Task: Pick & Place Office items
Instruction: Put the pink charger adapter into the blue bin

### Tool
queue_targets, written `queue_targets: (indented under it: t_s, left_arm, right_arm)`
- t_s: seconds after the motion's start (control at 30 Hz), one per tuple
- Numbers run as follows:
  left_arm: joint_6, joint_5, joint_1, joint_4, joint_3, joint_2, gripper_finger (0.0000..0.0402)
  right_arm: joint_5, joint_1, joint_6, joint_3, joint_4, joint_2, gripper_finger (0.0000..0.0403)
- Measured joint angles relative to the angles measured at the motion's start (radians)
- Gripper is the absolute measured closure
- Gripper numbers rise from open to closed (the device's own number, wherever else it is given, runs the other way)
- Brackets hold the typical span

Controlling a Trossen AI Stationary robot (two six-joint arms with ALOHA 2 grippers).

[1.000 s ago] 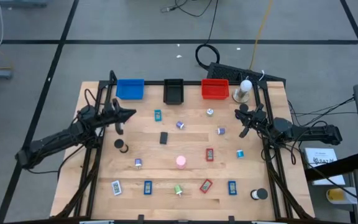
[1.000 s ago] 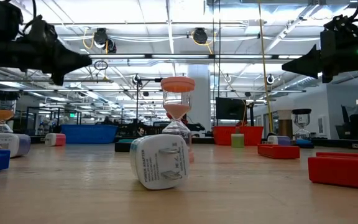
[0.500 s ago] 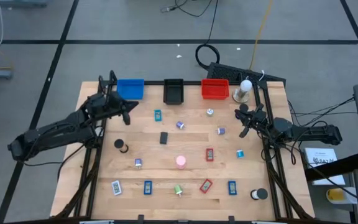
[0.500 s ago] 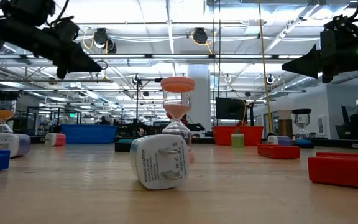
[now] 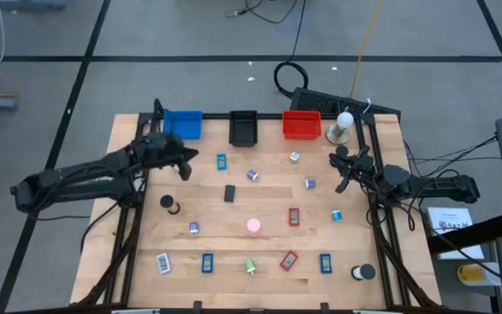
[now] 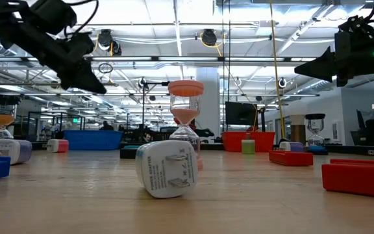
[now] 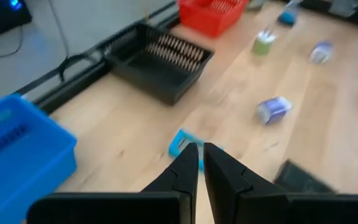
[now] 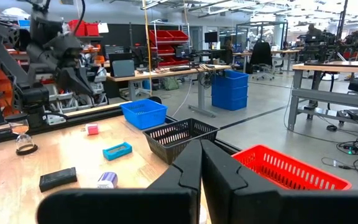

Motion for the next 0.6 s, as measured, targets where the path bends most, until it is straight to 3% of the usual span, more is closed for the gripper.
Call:
queue_targets:
  t_s: [0.13, 0.4, 0.6]
  left_arm:
    - [-0.068, -0.060, -0.013, -0.097, 0.036, 0.046, 0.0371]
    - [-0.197, -0.085, -0.020, -0.333, 0.146, 0.125, 0.0367]
    - [-0.255, -0.154, -0.023, -0.468, 0.209, 0.201, 0.0312]
  right_arm:
    - [0.000, 0.000, 0.000, 0.000, 0.000, 0.000, 0.0403]
    - [0.000, 0.000, 0.000, 0.000, 0.000, 0.000, 0.0403]
    - [0.000, 0.000, 0.000, 0.000, 0.000, 0.000, 0.0403]
